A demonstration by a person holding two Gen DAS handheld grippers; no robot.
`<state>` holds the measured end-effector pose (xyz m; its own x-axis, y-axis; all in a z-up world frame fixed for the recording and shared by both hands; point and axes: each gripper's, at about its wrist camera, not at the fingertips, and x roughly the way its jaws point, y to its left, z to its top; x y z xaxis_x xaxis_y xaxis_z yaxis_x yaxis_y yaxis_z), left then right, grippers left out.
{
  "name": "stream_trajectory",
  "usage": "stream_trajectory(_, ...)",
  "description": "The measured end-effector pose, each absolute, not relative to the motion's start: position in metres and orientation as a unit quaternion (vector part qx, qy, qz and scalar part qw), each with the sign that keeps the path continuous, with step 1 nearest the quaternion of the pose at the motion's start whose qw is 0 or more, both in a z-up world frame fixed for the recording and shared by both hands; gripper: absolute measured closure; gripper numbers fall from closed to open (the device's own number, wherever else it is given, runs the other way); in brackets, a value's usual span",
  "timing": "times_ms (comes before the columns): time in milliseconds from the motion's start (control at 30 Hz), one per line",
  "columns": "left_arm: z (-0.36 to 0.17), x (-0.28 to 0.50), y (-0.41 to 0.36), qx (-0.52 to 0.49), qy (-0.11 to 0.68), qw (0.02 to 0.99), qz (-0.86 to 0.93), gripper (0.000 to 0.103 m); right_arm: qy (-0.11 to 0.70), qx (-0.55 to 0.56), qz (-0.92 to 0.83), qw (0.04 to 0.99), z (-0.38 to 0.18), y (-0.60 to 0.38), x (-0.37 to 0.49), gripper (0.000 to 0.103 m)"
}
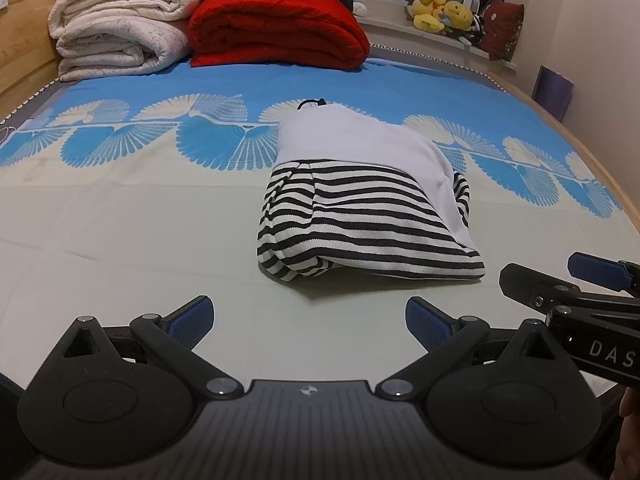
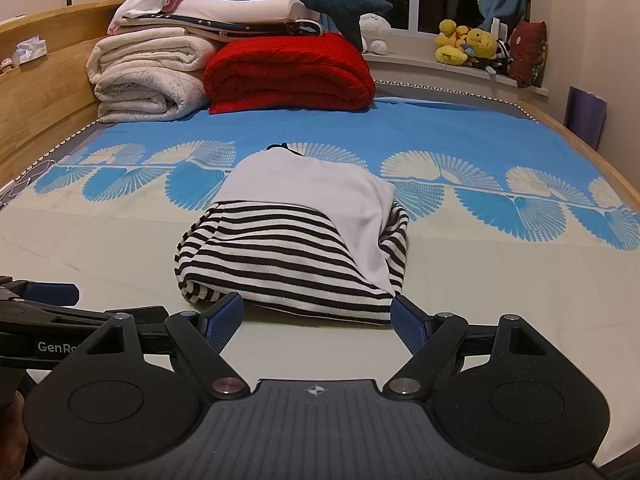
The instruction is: Fold small clothes
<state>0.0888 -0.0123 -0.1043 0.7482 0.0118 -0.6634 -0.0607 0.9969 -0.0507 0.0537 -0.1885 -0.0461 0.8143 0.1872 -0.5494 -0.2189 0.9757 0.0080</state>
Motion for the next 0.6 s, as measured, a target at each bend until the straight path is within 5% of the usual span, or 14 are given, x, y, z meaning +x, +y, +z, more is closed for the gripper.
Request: stream_trajectory(600, -0.1058, 0.0895, -0.0101, -0.033, 0.357, 0.933, 0.016, 0.001, 0.288, -0.028, 0.107, 0.951, -0.0489, -0.1893, 0.0536, 0.021)
